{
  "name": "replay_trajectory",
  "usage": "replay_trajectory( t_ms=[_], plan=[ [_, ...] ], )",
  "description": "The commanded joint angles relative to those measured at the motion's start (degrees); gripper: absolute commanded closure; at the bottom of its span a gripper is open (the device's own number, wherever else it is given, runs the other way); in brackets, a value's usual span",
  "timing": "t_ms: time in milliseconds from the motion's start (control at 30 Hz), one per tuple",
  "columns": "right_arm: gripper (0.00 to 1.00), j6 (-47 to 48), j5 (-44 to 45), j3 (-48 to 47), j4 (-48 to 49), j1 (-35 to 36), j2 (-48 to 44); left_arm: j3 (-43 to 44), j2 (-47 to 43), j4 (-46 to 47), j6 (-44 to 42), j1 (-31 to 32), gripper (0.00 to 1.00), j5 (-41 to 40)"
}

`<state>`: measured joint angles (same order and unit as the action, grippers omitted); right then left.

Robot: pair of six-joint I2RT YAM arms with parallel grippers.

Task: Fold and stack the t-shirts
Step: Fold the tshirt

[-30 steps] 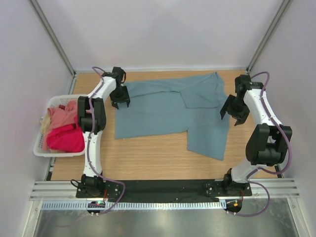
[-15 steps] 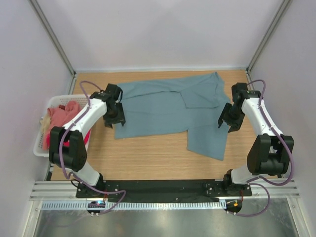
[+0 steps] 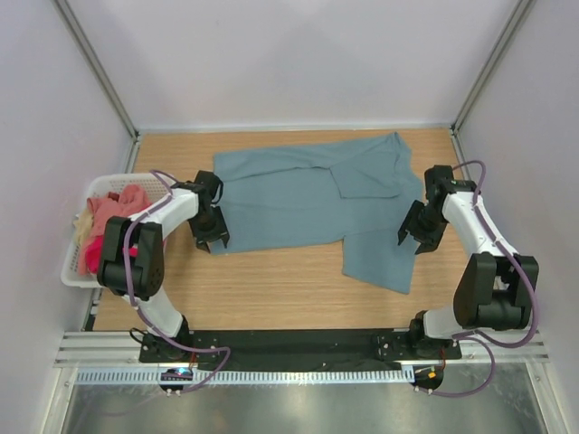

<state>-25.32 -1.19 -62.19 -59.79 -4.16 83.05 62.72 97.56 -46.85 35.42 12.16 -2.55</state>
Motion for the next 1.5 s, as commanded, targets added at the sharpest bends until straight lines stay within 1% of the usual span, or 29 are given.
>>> replay_trajectory(
  t_ms=[0, 100, 333, 467, 600, 667, 767, 800, 833, 1000, 1033, 1100, 1167, 1200, 1233, 1300, 1400, 1467],
  plan=[
    [0.43, -3.76, -2.13, 3.12, 3.27, -3.90, -4.03, 1.70, 1.05, 1.94, 1.06, -0.39, 0.50, 0.97],
    [0.43, -4.56, -4.77, 5.15, 4.33, -6.98, -4.12, 0.92, 0.27, 1.32, 1.49, -0.39, 0.50, -0.35],
    [0.44, -5.26, -4.61, 7.61, 4.77, -8.76, -3.77, 2.85, 2.29, -1.05, 3.42, -0.47, 0.48, -3.77],
    [0.44, -5.35, -5.14, 8.14, 5.12, -8.84, -2.98, 0.83, -1.05, -0.17, 4.57, -0.47, 0.46, -5.62],
    [0.44, -5.00, -4.96, 8.05, 5.12, -8.84, -2.63, 0.04, -1.32, 0.62, 5.19, -0.47, 0.47, -5.89],
    [0.44, -4.83, -4.53, 8.14, 4.86, -8.76, -2.54, -0.22, -0.53, 0.01, 5.36, -0.47, 0.49, -6.15],
    [0.44, -4.65, -3.56, 8.14, 4.51, -8.84, -2.89, -2.07, -0.44, 1.94, 5.71, -0.47, 0.51, -5.10],
    [0.44, -4.65, -3.38, 8.23, 4.51, -8.84, -2.98, -2.42, 0.00, 2.11, 5.71, -0.47, 0.53, -4.75],
    [0.44, -4.65, -3.21, 8.23, 4.33, -8.84, -2.80, -2.51, 0.44, 2.29, 5.63, -0.47, 0.57, -4.40],
    [0.44, -5.26, -2.68, 9.10, 3.89, -9.19, -2.62, -3.13, 1.49, 2.90, 5.45, -0.47, 0.62, -3.43],
    [0.44, -5.96, -2.59, 9.37, 3.98, -9.54, -2.63, -3.48, 1.49, 3.17, 5.45, -0.47, 0.68, -3.52],
    [0.41, -6.49, -2.24, 10.60, 4.33, -9.81, -2.36, -3.48, 1.49, 3.96, 4.93, -0.47, 0.75, -3.87],
    [0.39, -6.58, -1.71, 11.22, 4.24, -9.90, -1.40, -2.69, 2.28, 4.22, 4.40, -0.47, 0.79, -4.31],
    [0.40, -6.58, -1.36, 11.39, 4.07, -9.90, -1.05, -2.34, 2.63, 4.22, 3.70, -0.47, 0.84, -4.31],
    [0.39, -6.58, -0.75, 11.74, 4.07, -9.99, -0.78, -1.64, 3.07, 4.31, 3.26, -0.47, 0.87, -4.31],
    [0.41, -6.85, -0.48, 12.27, 3.98, -9.99, -0.17, -1.28, 3.25, 4.66, 2.55, -0.47, 0.93, -4.48],
    [0.46, -6.76, -0.48, 13.76, 4.68, -9.99, -0.08, -0.93, 3.17, 4.66, 1.41, -0.47, 0.99, -5.10],
    [0.50, -6.76, -1.26, 15.25, 5.12, -9.99, 0.36, -1.19, 2.73, 4.75, 1.06, -0.47, 1.00, -5.19]
  ],
)
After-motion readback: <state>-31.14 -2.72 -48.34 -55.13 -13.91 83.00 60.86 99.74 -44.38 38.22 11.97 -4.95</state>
